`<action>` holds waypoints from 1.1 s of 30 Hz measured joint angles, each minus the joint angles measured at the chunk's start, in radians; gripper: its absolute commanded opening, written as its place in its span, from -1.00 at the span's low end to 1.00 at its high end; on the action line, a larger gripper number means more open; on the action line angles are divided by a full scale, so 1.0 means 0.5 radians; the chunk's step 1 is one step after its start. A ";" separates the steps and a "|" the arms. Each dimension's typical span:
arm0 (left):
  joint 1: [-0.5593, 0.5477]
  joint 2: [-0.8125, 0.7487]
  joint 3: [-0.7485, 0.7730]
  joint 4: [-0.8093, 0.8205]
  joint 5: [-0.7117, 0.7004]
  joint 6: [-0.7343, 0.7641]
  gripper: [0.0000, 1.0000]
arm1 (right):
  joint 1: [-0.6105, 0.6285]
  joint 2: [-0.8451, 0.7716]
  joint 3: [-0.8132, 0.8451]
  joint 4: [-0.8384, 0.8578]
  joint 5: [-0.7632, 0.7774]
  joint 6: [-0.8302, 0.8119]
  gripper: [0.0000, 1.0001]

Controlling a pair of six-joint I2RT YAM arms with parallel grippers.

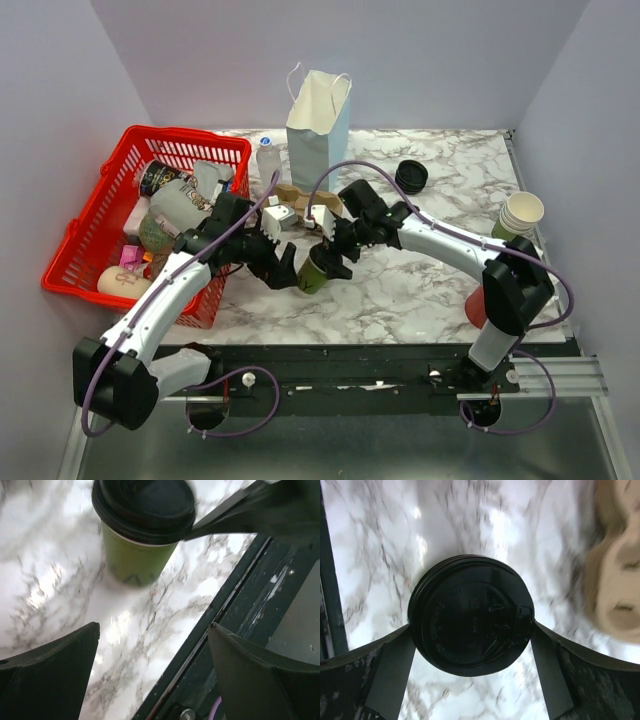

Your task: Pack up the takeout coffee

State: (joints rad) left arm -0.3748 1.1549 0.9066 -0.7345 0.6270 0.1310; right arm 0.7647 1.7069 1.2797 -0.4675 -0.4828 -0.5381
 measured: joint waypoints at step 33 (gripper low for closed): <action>-0.068 0.156 0.272 0.027 0.126 0.323 0.96 | -0.610 -0.307 -0.044 -0.443 -0.183 0.106 0.89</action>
State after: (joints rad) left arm -0.4088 1.2327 1.0428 -0.7208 0.6899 0.2928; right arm 0.4595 1.5536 1.2575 -0.6888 -0.5743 -0.4850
